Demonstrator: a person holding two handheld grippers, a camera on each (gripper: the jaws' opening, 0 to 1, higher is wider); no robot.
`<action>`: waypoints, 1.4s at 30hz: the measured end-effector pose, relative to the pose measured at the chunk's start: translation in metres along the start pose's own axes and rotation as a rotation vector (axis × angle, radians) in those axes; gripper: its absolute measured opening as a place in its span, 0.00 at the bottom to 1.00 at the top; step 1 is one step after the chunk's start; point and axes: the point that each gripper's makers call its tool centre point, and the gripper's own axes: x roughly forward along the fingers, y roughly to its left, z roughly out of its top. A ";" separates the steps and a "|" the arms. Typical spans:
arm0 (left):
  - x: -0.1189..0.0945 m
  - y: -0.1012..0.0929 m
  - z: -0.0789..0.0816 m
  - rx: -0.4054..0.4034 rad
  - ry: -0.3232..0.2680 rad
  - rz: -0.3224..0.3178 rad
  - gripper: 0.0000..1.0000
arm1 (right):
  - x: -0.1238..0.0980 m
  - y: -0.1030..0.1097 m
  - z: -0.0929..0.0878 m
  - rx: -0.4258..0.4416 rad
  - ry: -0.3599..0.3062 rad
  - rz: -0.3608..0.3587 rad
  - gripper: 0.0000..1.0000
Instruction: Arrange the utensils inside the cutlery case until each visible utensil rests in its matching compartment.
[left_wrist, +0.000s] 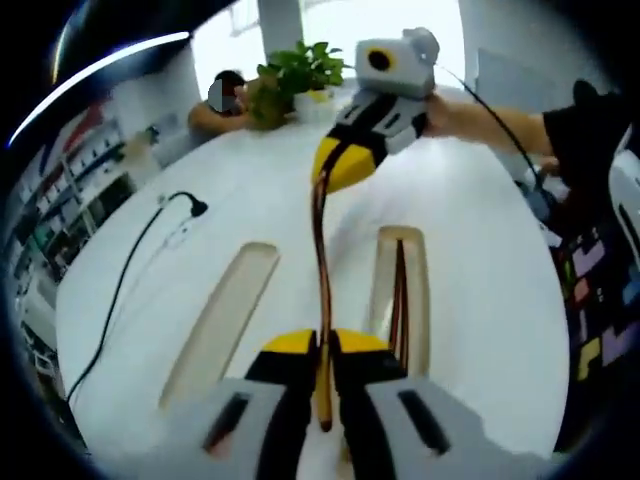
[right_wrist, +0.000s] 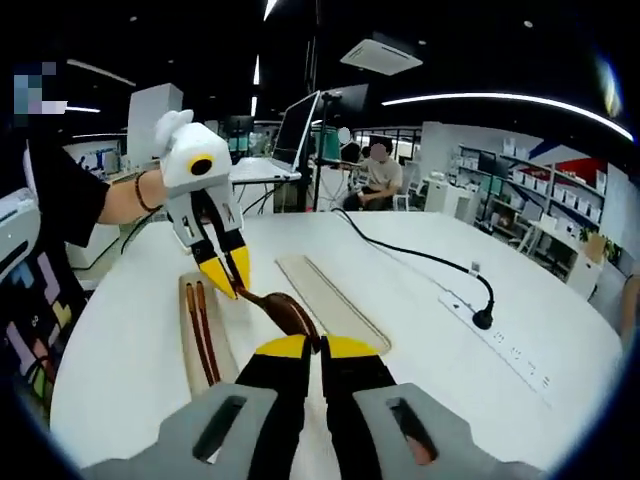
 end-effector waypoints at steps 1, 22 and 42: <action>-0.002 -0.002 0.000 0.004 0.001 -0.004 0.05 | -0.001 0.003 0.000 -0.001 0.001 0.007 0.02; 0.000 -0.032 -0.015 -0.024 0.018 -0.086 0.06 | -0.013 0.036 -0.024 0.048 0.121 0.047 0.02; 0.001 -0.046 -0.029 -0.038 0.060 -0.115 0.08 | -0.013 0.065 -0.053 0.278 0.320 0.102 0.02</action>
